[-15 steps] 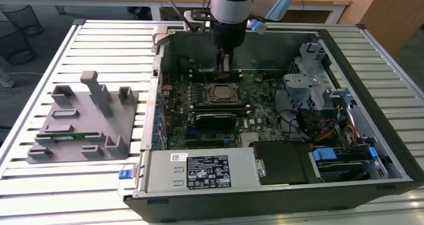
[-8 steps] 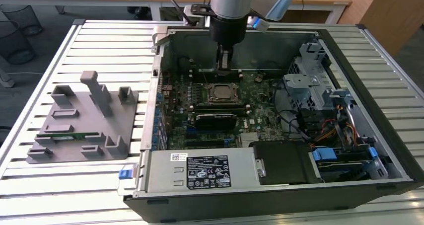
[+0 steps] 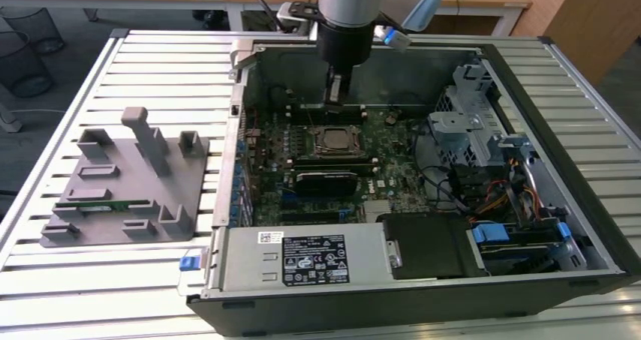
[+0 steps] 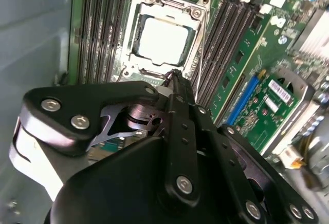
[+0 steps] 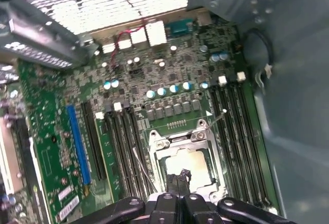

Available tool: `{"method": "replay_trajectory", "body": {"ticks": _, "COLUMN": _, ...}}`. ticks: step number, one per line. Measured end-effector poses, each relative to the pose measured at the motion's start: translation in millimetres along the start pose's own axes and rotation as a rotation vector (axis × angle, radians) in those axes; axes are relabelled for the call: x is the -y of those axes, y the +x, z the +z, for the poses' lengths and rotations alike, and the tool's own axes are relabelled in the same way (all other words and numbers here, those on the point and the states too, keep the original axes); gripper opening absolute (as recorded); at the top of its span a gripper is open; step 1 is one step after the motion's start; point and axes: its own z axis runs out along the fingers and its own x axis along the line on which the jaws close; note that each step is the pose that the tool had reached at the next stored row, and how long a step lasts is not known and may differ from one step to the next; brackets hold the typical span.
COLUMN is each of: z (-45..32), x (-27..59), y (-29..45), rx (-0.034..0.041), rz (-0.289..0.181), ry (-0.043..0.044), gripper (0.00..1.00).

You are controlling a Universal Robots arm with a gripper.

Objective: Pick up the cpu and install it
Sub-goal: 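Install the first cpu locking lever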

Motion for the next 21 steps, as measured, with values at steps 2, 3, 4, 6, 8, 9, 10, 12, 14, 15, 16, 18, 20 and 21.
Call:
{"method": "replay_trajectory", "body": {"ticks": 2, "z": 0.0, "x": 0.0, "y": 0.0, "rx": 0.0006, "rz": 0.036, "ry": -0.0012, "gripper": 0.11}}
{"method": "replay_trajectory", "body": {"ticks": 3, "z": 0.0, "x": 0.0, "y": 0.0, "rx": 0.001, "rz": 0.055, "ry": -0.0018, "gripper": 0.11}}
{"method": "replay_trajectory", "body": {"ticks": 4, "z": 0.0, "x": 0.0, "y": 0.0, "rx": 0.0012, "rz": 0.072, "ry": -0.0023, "gripper": 0.11}}
{"method": "replay_trajectory", "body": {"ticks": 6, "z": 0.0, "x": -0.3, "y": 0.1, "rx": 0.0017, "rz": 0.097, "ry": -0.0031, "gripper": 0.11}}
{"method": "replay_trajectory", "body": {"ticks": 8, "z": 0.0, "x": -0.7, "y": 0.1, "rx": 0.0021, "rz": 0.123, "ry": -0.0039, "gripper": 0.11}}
{"method": "replay_trajectory", "body": {"ticks": 9, "z": 0.0, "x": -1.1, "y": 0.2, "rx": 0.0024, "rz": 0.135, "ry": -0.0043, "gripper": 0.11}}
{"method": "replay_trajectory", "body": {"ticks": 10, "z": 0.0, "x": -1.4, "y": 0.3, "rx": 0.0026, "rz": 0.147, "ry": -0.0047, "gripper": 0.11}}
{"method": "replay_trajectory", "body": {"ticks": 12, "z": 0.1, "x": -3.2, "y": 0.8, "rx": 0.0031, "rz": 0.166, "ry": -0.0053, "gripper": 0.11}}
{"method": "replay_trajectory", "body": {"ticks": 14, "z": 0.2, "x": -7.7, "y": 2.0, "rx": 0.003, "rz": 0.173, "ry": -0.0057, "gripper": 0.11}}
{"method": "replay_trajectory", "body": {"ticks": 15, "z": 0.3, "x": -10.2, "y": 2.6, "rx": 0.0031, "rz": 0.175, "ry": -0.0057, "gripper": 0.11}}
{"method": "replay_trajectory", "body": {"ticks": 16, "z": 0.3, "x": -12.7, "y": 3.3, "rx": 0.0032, "rz": 0.178, "ry": -0.0058, "gripper": 0.11}}
{"method": "replay_trajectory", "body": {"ticks": 18, "z": 0.4, "x": -17.1, "y": 4.4, "rx": 0.0033, "rz": 0.186, "ry": -0.006, "gripper": 0.11}}
{"method": "replay_trajectory", "body": {"ticks": 20, "z": 0.7, "x": -18.7, "y": 4.8, "rx": 0.0037, "rz": 0.202, "ry": -0.0064, "gripper": 0.11}}
{"method": "replay_trajectory", "body": {"ticks": 21, "z": 0.8, "x": -18.7, "y": 4.8, "rx": 0.0038, "rz": 0.216, "ry": -0.007, "gripper": 0.11}}
